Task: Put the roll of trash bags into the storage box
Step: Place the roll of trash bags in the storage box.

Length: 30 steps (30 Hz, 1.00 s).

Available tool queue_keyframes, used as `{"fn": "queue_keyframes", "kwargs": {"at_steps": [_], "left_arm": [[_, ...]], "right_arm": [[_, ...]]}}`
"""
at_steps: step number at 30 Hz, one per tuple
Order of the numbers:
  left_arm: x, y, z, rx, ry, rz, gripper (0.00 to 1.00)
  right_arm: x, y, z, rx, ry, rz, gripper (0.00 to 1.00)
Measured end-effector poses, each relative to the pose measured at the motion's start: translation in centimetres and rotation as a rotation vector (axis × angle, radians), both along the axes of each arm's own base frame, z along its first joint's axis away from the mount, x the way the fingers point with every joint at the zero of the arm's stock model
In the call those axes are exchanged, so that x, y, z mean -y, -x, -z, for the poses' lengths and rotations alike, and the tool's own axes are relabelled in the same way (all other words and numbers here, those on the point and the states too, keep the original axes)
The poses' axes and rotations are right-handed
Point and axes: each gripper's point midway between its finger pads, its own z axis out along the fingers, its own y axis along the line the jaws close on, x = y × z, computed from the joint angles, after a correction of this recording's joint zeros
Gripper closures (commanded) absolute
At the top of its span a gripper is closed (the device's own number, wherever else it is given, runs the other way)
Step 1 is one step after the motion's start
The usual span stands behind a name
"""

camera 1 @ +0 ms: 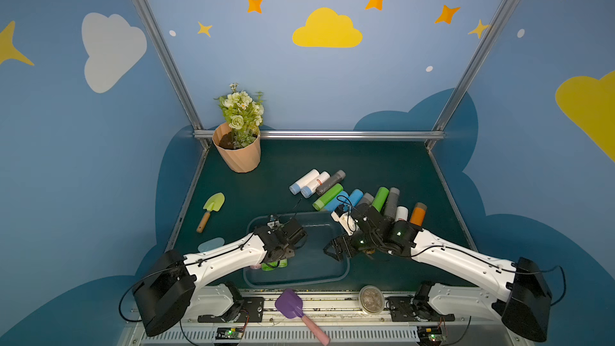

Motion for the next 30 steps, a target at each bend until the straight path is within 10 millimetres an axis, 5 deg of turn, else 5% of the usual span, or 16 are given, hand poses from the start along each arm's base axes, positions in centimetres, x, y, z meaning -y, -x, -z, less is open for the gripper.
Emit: {"fn": "queue_keyframes", "kwargs": {"at_steps": [30], "left_arm": [[0.3,-0.1,1.3,-0.023,-0.037,0.011,0.62]], "right_arm": [[0.0,0.0,0.4,-0.007,0.013,-0.002,0.03]]}}
